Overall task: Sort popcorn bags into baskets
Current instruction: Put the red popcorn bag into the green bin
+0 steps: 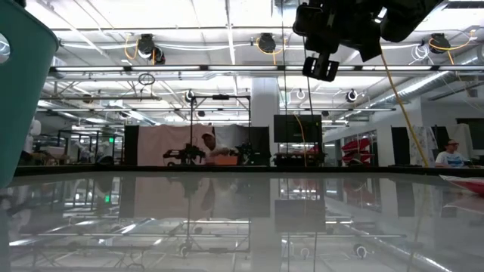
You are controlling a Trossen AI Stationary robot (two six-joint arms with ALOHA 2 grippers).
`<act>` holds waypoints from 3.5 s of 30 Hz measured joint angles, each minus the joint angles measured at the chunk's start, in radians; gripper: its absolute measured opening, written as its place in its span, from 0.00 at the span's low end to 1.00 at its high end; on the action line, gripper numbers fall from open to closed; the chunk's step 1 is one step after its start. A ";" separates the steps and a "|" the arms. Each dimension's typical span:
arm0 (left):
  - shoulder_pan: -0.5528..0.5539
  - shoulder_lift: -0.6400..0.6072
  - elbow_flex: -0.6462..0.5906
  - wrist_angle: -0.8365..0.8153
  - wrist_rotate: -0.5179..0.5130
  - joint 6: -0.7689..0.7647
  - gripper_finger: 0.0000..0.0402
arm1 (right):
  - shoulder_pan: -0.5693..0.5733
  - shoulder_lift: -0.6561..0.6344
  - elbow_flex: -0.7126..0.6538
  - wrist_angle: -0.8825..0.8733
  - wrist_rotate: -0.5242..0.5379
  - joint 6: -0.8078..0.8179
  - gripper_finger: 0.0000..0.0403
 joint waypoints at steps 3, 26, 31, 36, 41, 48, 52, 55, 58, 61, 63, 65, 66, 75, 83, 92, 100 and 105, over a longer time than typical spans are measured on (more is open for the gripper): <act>-0.053 0.001 0.000 -0.116 -0.006 -0.110 0.00 | 0.000 0.000 0.000 0.000 0.035 0.014 0.32; -0.226 0.067 0.000 -0.453 0.064 -0.341 0.07 | 0.117 0.000 0.000 0.101 0.563 0.153 0.32; -0.224 0.091 0.000 -0.435 0.133 -0.321 0.07 | 0.143 0.000 0.000 0.129 0.634 0.171 0.32; -0.224 0.091 0.000 -0.433 0.231 -0.280 0.08 | 0.153 0.000 0.000 0.134 0.665 0.173 0.32; -0.225 0.086 0.000 -0.420 0.289 -0.237 0.09 | 0.154 0.000 0.000 0.137 0.690 0.185 0.32; -0.225 0.066 0.000 -0.422 0.401 -0.208 0.27 | 0.158 0.000 0.000 0.135 0.696 0.179 0.32; -0.225 0.051 0.000 -0.424 0.457 -0.208 0.37 | 0.158 0.000 0.000 0.133 0.732 0.162 0.32; -0.226 0.020 0.000 -0.427 0.526 -0.191 0.41 | 0.161 0.000 0.000 0.133 0.748 0.154 0.32; -0.226 -0.022 0.000 -0.427 0.554 -0.161 0.42 | 0.170 0.000 0.000 0.129 0.752 0.144 0.32; -0.226 -0.073 0.000 -0.435 0.554 -0.131 0.42 | 0.183 0.000 0.000 0.119 0.773 0.142 0.32; -0.225 -0.106 0.000 -0.458 0.554 -0.125 0.42 | 0.191 0.000 0.000 0.116 0.775 0.142 0.32; -0.225 -0.138 0.000 -0.473 0.553 -0.111 0.42 | 0.202 0.000 0.000 0.114 0.779 0.142 0.32; -0.224 -0.152 0.000 -0.487 0.553 -0.107 0.42 | 0.208 0.000 0.000 0.113 0.793 0.142 0.32; -0.163 -0.241 0.000 -0.549 0.543 -0.038 0.42 | 0.239 0.000 0.000 0.099 0.821 0.173 0.32; 0.016 -0.296 0.000 -0.550 0.487 0.094 0.42 | 0.235 -0.038 0.000 -0.003 0.683 0.332 0.32; 0.275 -0.337 0.000 -0.431 0.487 0.314 0.42 | 0.310 -0.242 0.000 -0.576 0.637 0.359 0.32; 0.443 -0.295 0.000 -0.279 0.489 0.429 0.42 | 0.470 -0.303 0.000 -0.884 0.635 0.398 0.32; 0.515 -0.229 0.000 -0.199 0.504 0.471 0.42 | 0.562 -0.264 0.000 -0.858 0.634 0.355 0.32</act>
